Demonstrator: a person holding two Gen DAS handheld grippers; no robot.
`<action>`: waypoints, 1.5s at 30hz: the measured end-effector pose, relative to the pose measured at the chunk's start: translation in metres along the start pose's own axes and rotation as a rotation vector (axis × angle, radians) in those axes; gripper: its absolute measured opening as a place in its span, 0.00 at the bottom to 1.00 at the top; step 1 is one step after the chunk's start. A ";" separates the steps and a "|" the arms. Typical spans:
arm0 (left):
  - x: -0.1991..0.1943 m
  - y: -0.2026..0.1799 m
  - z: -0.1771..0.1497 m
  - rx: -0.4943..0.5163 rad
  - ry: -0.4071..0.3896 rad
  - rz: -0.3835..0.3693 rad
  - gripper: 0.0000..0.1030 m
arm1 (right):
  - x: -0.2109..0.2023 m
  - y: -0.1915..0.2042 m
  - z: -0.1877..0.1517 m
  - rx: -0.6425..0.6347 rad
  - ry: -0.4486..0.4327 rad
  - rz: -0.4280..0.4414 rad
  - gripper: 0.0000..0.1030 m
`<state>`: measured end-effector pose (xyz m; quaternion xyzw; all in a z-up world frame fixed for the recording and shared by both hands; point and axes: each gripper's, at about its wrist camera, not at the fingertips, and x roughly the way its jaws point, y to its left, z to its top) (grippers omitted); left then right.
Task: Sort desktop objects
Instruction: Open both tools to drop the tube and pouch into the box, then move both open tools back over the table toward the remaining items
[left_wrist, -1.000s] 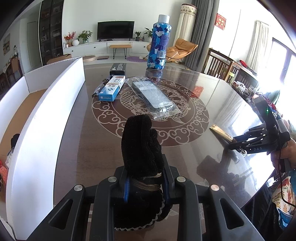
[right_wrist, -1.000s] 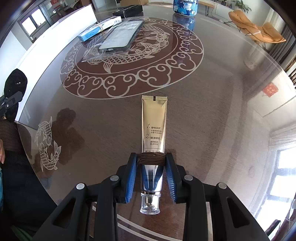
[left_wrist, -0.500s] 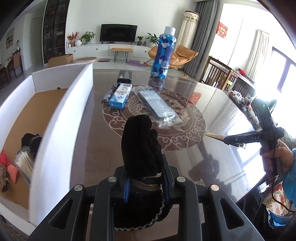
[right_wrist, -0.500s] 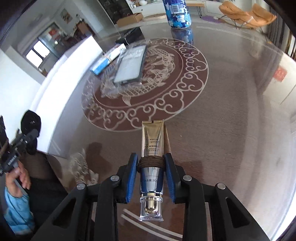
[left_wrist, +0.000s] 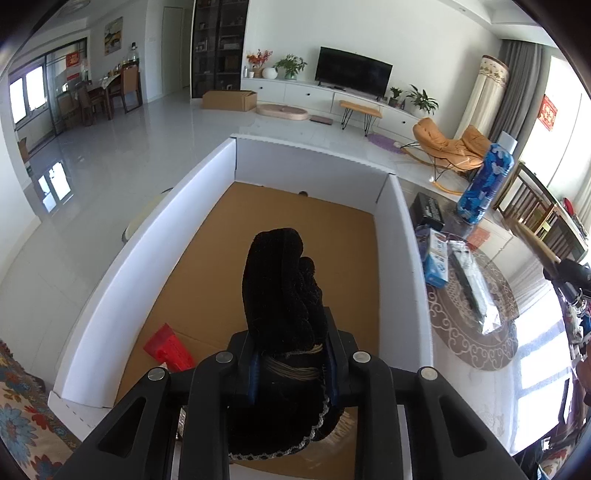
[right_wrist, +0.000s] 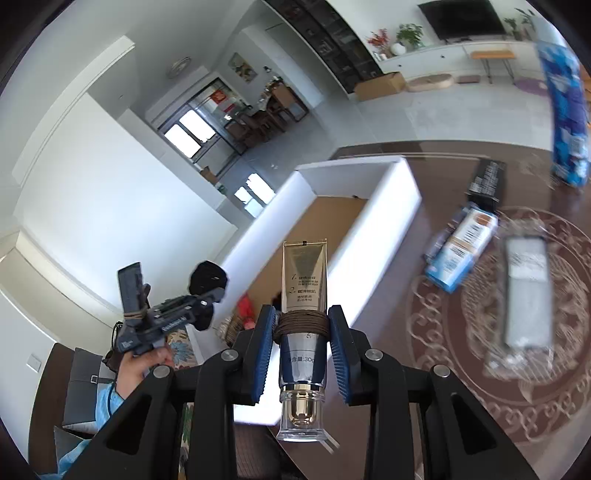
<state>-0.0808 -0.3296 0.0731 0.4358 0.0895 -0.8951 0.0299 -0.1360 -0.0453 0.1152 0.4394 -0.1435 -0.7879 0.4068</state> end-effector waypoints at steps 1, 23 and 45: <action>0.009 0.006 0.003 -0.007 0.018 0.007 0.26 | 0.022 0.014 0.009 -0.018 0.007 0.018 0.29; 0.072 0.021 0.002 -0.022 0.173 0.170 0.78 | 0.202 0.046 0.011 -0.118 0.038 -0.108 0.67; 0.057 -0.277 -0.101 0.341 0.038 -0.126 1.00 | -0.088 -0.205 -0.174 0.058 -0.128 -0.717 0.87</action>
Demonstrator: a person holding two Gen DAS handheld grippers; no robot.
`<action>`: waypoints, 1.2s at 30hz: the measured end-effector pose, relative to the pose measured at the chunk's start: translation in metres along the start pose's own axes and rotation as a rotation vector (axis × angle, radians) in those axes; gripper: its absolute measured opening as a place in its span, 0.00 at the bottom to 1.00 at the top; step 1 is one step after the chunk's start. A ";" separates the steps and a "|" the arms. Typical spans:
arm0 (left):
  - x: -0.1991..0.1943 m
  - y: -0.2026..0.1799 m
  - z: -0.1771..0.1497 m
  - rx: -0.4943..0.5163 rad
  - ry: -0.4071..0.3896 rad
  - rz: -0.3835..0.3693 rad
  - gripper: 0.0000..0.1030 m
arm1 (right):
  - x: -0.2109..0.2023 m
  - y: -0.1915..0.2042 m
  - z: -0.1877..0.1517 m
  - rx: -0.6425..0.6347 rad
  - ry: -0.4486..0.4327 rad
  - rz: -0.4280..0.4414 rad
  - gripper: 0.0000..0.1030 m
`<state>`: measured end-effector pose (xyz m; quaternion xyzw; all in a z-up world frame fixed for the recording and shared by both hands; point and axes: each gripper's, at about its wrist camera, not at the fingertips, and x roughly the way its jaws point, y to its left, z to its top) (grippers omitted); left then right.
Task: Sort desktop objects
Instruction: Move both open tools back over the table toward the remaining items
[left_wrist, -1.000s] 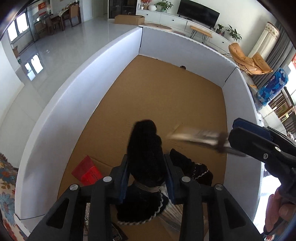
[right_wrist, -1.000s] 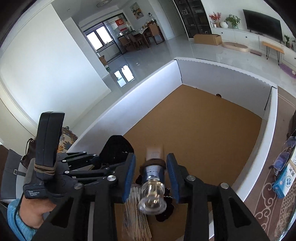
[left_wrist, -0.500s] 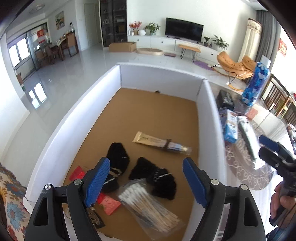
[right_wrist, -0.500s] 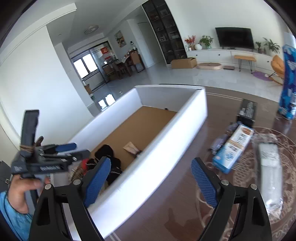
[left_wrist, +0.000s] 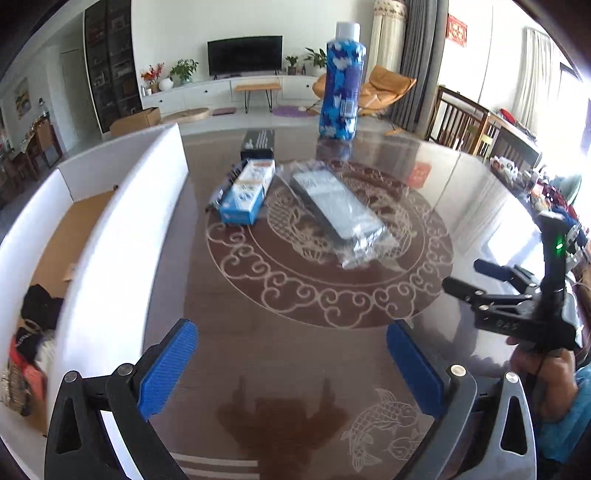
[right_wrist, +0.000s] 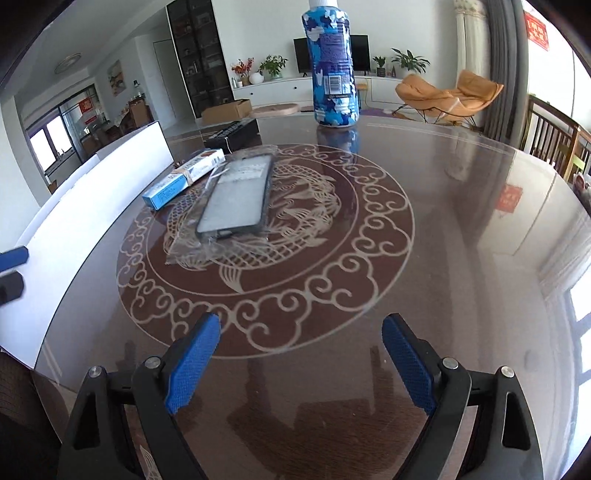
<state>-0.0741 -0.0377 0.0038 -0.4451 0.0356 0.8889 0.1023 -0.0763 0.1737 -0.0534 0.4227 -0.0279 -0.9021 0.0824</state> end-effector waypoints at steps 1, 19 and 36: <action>0.015 -0.003 -0.004 0.000 0.020 0.018 1.00 | 0.001 -0.002 -0.002 -0.004 0.007 -0.002 0.87; 0.074 0.026 -0.020 -0.038 0.078 0.061 1.00 | 0.038 0.056 0.006 -0.156 0.093 0.017 0.93; 0.072 0.052 -0.022 -0.096 0.070 0.102 1.00 | 0.154 0.111 0.134 -0.230 0.184 -0.111 1.00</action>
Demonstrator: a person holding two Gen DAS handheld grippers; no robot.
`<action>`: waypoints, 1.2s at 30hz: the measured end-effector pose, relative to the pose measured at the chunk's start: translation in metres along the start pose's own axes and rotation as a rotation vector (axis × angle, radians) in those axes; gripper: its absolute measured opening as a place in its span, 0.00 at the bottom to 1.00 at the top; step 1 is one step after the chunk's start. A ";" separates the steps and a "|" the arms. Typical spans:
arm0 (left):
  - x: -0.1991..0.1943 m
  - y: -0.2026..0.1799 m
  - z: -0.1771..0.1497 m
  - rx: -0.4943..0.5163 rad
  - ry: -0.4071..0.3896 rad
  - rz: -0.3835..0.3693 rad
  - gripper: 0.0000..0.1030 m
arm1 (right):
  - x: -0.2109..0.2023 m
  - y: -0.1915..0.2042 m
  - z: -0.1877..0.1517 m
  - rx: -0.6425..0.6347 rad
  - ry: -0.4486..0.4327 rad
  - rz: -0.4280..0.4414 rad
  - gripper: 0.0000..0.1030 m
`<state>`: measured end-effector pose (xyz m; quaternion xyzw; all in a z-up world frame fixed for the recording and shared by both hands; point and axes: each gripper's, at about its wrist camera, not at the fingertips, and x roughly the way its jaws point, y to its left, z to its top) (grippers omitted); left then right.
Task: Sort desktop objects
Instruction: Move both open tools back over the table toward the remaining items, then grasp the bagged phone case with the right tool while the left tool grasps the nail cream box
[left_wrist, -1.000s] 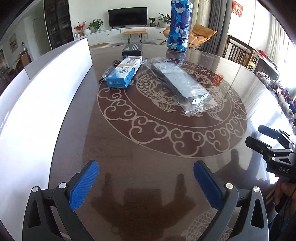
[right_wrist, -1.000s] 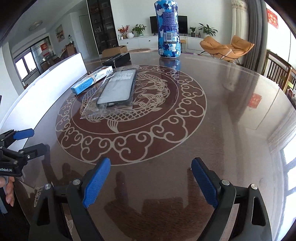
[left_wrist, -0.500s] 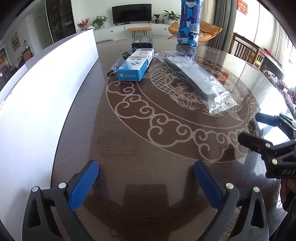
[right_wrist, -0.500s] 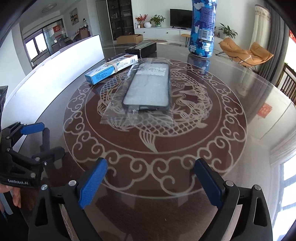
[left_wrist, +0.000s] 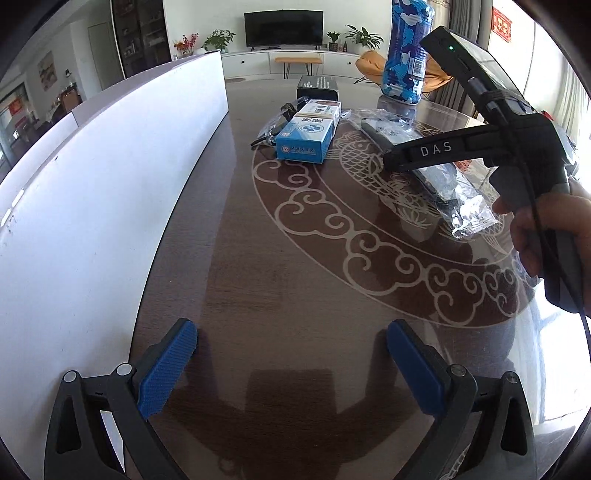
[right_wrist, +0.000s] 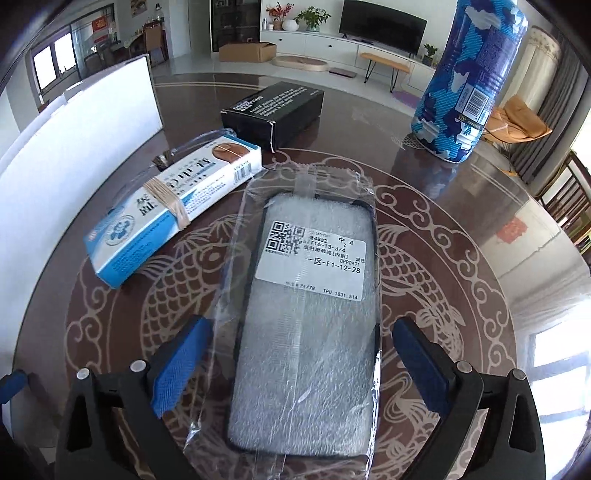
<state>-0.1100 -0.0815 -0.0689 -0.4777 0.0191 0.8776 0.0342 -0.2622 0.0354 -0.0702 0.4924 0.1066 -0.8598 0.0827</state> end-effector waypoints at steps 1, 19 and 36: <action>0.000 0.000 0.000 0.000 0.000 0.000 1.00 | 0.001 -0.002 0.000 0.007 -0.010 -0.009 1.00; 0.004 -0.007 0.004 -0.010 -0.024 0.000 1.00 | -0.061 -0.081 -0.122 0.124 -0.114 0.027 0.75; 0.081 -0.029 0.139 0.101 -0.083 -0.114 0.56 | -0.083 -0.093 -0.166 0.134 -0.126 0.025 0.78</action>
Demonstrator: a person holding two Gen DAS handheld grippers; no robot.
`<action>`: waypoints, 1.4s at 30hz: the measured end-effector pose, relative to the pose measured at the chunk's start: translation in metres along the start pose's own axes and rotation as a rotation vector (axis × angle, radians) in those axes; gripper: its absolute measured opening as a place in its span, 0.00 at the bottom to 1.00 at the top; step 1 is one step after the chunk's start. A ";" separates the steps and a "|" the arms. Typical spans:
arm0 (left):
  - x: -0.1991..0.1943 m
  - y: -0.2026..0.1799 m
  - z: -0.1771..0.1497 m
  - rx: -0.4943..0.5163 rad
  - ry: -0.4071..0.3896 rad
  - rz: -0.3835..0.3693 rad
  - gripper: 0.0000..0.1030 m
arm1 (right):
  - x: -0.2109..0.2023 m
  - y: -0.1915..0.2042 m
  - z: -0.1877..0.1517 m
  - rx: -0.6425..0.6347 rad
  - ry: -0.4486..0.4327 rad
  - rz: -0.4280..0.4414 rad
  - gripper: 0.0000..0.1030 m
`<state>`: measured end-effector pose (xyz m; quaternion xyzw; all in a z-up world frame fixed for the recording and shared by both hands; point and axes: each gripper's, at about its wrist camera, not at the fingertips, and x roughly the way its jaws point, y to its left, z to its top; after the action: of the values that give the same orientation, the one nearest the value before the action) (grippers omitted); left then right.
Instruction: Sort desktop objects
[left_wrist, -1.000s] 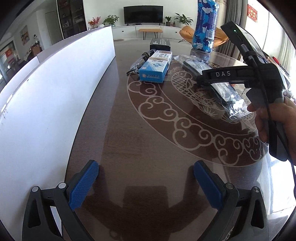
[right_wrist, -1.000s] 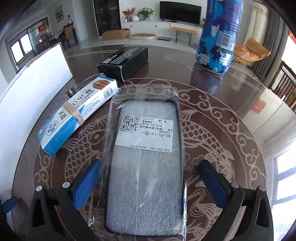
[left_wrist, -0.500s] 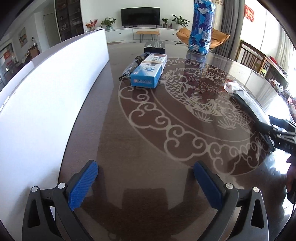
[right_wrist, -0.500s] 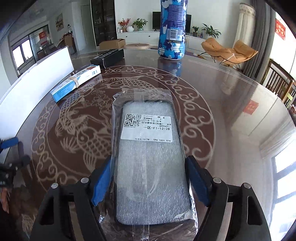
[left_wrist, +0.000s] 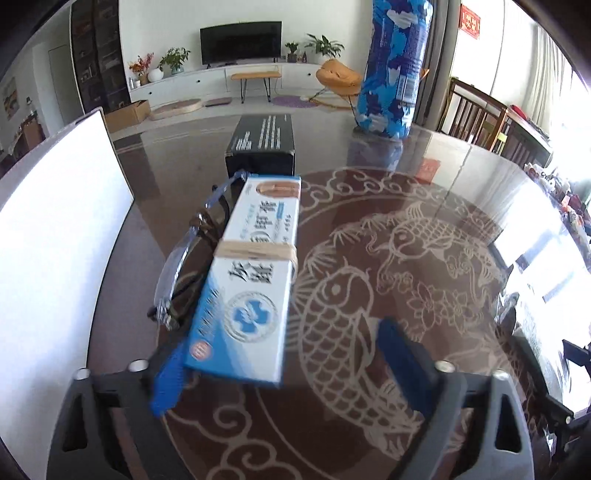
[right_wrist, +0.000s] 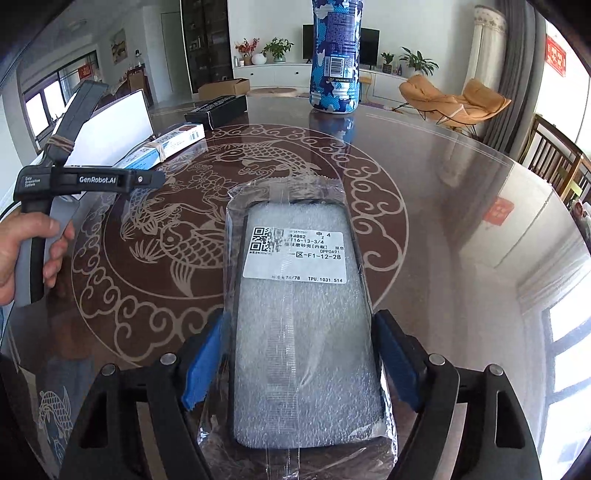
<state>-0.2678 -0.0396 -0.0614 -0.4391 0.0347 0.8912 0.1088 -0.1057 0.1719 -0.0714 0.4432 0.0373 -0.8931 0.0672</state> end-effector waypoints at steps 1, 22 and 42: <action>0.001 0.001 0.002 0.009 -0.008 0.036 0.40 | 0.000 0.000 0.000 0.000 0.000 0.000 0.78; -0.075 -0.044 -0.103 0.021 0.077 0.029 0.88 | 0.000 0.000 0.000 0.000 0.000 0.000 0.77; -0.044 -0.050 -0.074 -0.035 0.038 0.064 1.00 | 0.002 0.000 0.001 0.000 0.002 -0.003 0.78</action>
<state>-0.1728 -0.0098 -0.0704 -0.4566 0.0353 0.8861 0.0719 -0.1078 0.1714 -0.0718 0.4438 0.0382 -0.8929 0.0659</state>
